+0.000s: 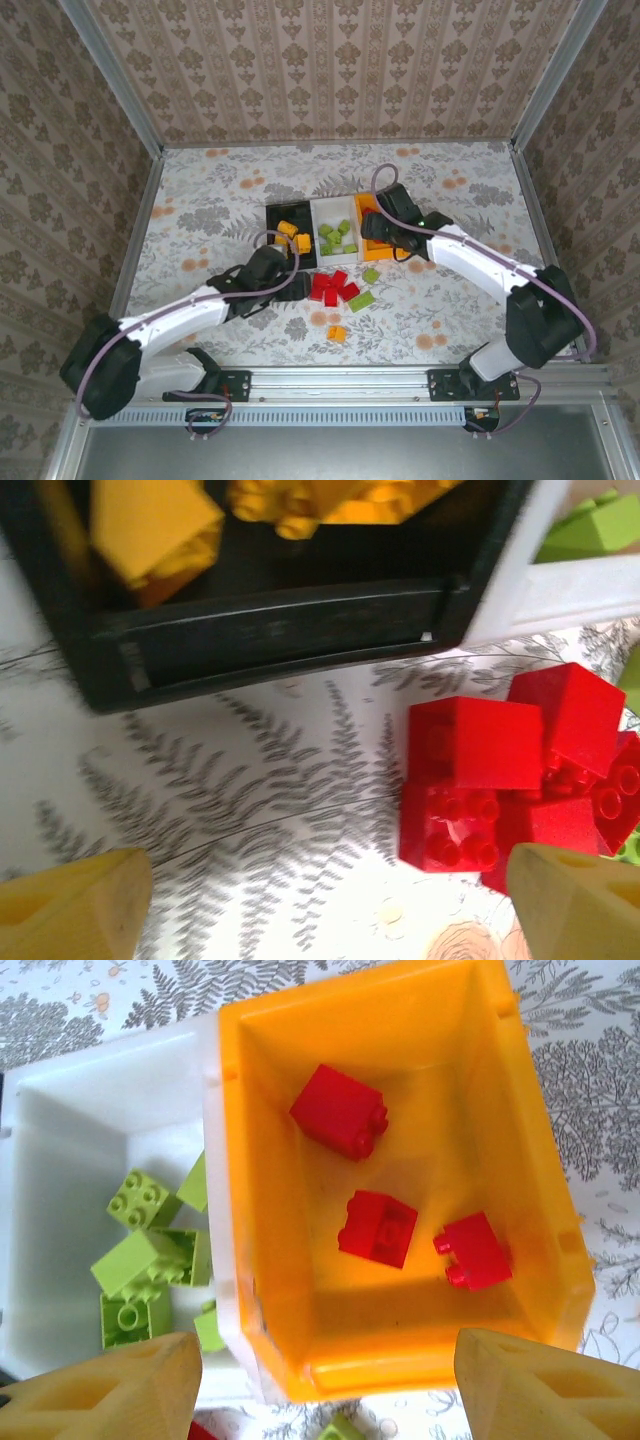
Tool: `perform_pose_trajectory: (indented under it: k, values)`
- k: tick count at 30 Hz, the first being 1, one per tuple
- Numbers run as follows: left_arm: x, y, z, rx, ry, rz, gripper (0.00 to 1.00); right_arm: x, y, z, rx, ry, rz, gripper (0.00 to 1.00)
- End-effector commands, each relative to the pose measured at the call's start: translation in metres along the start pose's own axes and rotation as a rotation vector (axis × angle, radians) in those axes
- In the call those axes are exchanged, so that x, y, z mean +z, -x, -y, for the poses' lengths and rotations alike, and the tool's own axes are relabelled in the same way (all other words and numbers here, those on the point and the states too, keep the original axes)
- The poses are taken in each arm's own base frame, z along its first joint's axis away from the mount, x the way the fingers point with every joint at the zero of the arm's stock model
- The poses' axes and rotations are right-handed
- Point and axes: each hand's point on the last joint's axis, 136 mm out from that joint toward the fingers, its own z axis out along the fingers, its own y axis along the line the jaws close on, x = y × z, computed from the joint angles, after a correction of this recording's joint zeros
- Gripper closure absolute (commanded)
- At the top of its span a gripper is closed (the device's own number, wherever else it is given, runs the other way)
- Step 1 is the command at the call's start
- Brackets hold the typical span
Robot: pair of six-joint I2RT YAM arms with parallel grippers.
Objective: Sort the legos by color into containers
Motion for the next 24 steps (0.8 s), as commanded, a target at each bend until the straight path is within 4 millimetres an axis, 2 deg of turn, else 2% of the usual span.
perform_pose_trajectory:
  k: [1,5,9,11,15,24]
  values:
    - [0.007,0.014,0.034,0.137,-0.035,0.020,0.13,-0.008,-0.013,0.006,0.027,0.016,-0.005,0.31]
    - [0.026,0.007,0.038,0.182,0.022,-0.027,0.16,-0.019,-0.015,0.012,0.032,0.022,0.018,0.31]
    - [0.038,0.000,0.049,0.233,0.022,-0.051,0.16,-0.022,-0.016,0.015,0.024,0.015,0.024,0.31]
    - [0.039,-0.004,0.057,0.270,0.026,-0.056,0.15,-0.022,-0.016,0.017,0.023,0.010,0.027,0.31]
    - [0.038,-0.015,0.058,0.308,0.051,-0.067,0.16,-0.023,-0.015,0.018,0.025,0.010,0.035,0.31]
    - [0.038,-0.031,0.043,0.361,0.148,-0.106,0.19,-0.022,-0.015,0.016,0.027,0.021,0.036,0.30]
